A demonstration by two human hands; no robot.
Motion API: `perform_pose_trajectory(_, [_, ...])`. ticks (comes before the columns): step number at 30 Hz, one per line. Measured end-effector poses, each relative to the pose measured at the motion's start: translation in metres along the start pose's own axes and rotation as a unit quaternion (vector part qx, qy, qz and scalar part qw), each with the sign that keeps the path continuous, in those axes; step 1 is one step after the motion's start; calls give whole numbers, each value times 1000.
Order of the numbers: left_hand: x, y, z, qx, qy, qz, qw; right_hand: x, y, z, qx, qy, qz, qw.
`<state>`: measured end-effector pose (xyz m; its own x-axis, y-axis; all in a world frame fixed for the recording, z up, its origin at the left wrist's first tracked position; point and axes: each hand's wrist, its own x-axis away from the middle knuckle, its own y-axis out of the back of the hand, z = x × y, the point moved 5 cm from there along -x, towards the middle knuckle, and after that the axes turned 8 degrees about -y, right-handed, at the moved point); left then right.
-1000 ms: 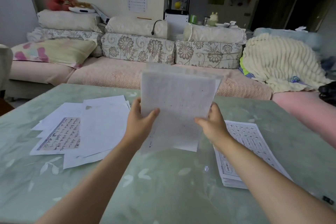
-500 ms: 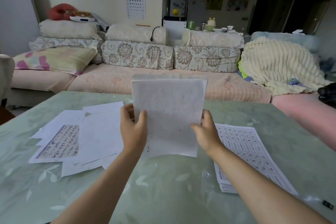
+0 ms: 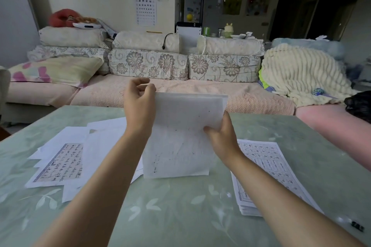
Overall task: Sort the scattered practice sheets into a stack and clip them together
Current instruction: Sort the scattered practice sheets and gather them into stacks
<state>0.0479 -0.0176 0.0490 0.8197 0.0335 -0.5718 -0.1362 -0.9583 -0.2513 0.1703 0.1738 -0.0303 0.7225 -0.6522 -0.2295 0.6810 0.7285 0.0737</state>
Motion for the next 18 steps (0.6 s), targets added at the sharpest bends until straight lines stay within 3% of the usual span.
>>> perform_pose_trajectory(7, [18,18,35,-30,20,94,995,-5,0,-11,29,-55,14,998])
perform_pose_trajectory(10, [26,23,37,-19,37,111,993,-5,1,-4,49,-33,-10,998])
perform_pose_trajectory(14, [20,25,27,-19,8,155,988,-9,15,21,-5,21,-74,997])
perform_pose_trajectory(16, [32,22,36,-67,24,207,976,-9,20,24,-19,33,-72,997])
perform_pose_trajectory(18, [49,21,49,-98,43,211,972,-9,20,10,4,0,-38,999])
